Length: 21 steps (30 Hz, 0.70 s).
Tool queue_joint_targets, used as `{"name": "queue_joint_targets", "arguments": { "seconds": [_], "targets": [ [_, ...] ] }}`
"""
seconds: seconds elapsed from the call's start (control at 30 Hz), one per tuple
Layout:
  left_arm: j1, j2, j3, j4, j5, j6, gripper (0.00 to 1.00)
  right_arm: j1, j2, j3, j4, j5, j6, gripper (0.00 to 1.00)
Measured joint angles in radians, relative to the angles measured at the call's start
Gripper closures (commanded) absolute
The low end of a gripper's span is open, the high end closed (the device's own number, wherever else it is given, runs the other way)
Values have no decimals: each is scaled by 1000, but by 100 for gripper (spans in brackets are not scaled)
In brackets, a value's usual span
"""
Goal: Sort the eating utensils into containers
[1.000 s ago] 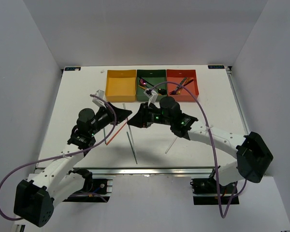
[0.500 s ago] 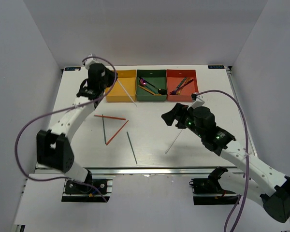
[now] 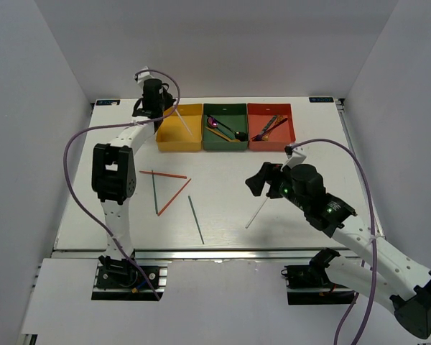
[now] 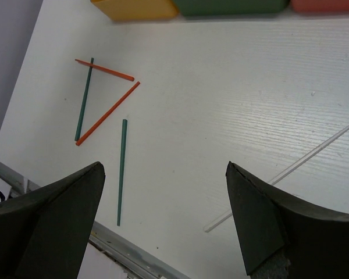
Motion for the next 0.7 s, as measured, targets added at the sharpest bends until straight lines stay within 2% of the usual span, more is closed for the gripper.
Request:
{"name": "queue_joint_targets", "arguments": {
  "seconds": [0.23, 0.4, 0.5, 0.53, 0.6, 0.63, 0.67, 0.7],
  "targets": [
    [0, 82, -4, 138, 10, 3, 98, 0, 24, -12, 14, -24, -32, 11],
    [0, 85, -11, 204, 26, -15, 77, 0, 49, -30, 30, -29, -45, 11],
    [0, 85, -43, 245, 45, -42, 57, 0, 68, -33, 35, -27, -48, 11],
    [0, 85, -55, 248, 52, -56, 45, 0, 76, -33, 38, -24, -49, 11],
    [0, 93, -63, 250, 67, -71, 37, 0, 96, -33, 45, -10, -49, 11],
    [0, 98, -63, 254, 77, -80, 22, 0, 109, -33, 47, -1, -47, 11],
    [0, 100, -63, 251, 85, -82, 2, 0, 125, -32, 47, 15, -44, 11],
    [0, 100, -63, 245, 98, -88, 2, 0, 143, -31, 43, 31, -39, 11]
  ]
}}
